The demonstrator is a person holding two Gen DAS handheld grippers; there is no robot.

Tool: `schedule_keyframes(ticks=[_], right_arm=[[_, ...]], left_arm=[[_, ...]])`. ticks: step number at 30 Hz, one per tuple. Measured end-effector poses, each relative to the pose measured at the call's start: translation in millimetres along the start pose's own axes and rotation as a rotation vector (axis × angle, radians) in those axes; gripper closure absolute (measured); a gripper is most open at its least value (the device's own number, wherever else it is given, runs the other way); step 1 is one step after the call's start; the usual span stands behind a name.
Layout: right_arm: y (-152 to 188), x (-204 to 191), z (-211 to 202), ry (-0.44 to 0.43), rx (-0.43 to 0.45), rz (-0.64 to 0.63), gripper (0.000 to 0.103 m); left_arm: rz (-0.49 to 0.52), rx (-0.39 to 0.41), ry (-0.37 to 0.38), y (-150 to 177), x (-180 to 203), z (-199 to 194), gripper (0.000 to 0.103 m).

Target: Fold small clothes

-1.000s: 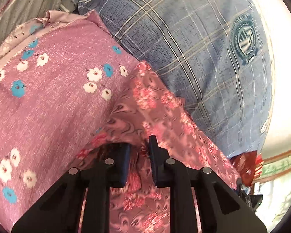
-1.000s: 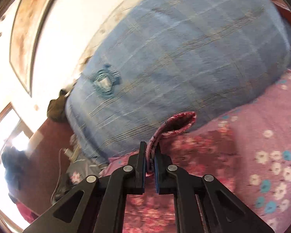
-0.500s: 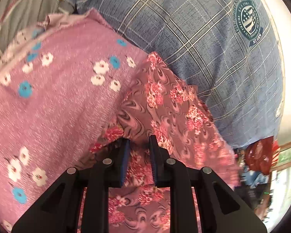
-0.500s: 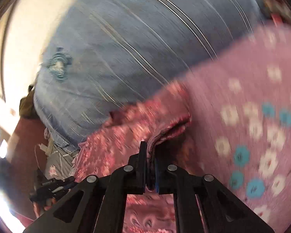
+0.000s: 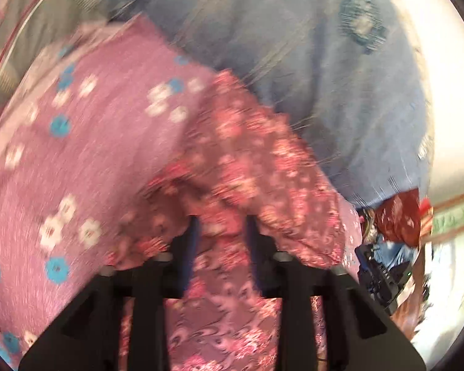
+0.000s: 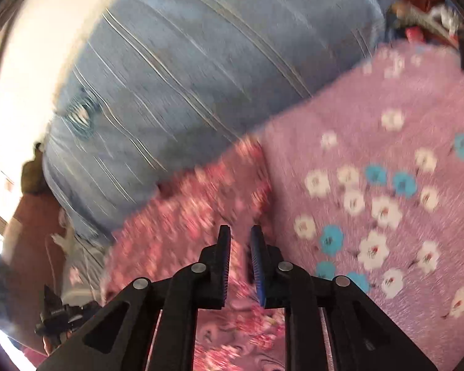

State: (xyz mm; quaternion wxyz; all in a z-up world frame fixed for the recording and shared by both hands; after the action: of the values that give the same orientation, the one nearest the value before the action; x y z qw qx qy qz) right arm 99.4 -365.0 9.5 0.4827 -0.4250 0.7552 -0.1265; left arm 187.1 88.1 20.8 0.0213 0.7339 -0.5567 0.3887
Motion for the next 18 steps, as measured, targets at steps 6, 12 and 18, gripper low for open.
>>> schedule_keyframes(ticks=[6,12,18], right_arm=[[17.7,-13.9,19.5,-0.016,-0.054,-0.083,0.086],[40.4,27.9,30.7,-0.019,-0.074,0.090,0.097],[49.9,12.9,5.8,0.043,-0.159,0.003,0.087]], left_arm=[[0.111,-0.065,-0.126,-5.3,18.7,60.7,0.052],[0.127,-0.102,-0.150,13.2,5.6,66.3,0.053],[0.136,-0.165,-0.145,33.2,-21.5,15.4,0.053]])
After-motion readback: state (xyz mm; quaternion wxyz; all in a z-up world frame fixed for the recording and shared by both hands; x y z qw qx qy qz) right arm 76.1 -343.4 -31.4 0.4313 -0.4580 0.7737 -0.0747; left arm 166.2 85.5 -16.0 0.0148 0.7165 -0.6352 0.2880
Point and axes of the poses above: each gripper's, at about its wrist camera, not at the fingertips, and z roughly the way its jaws point, x to its right, y to its underside, the point moved 4 cm from there along z, roughly the way its jaws point, and after that the axes turned 7 degrees about x, right-handed, at the moved point
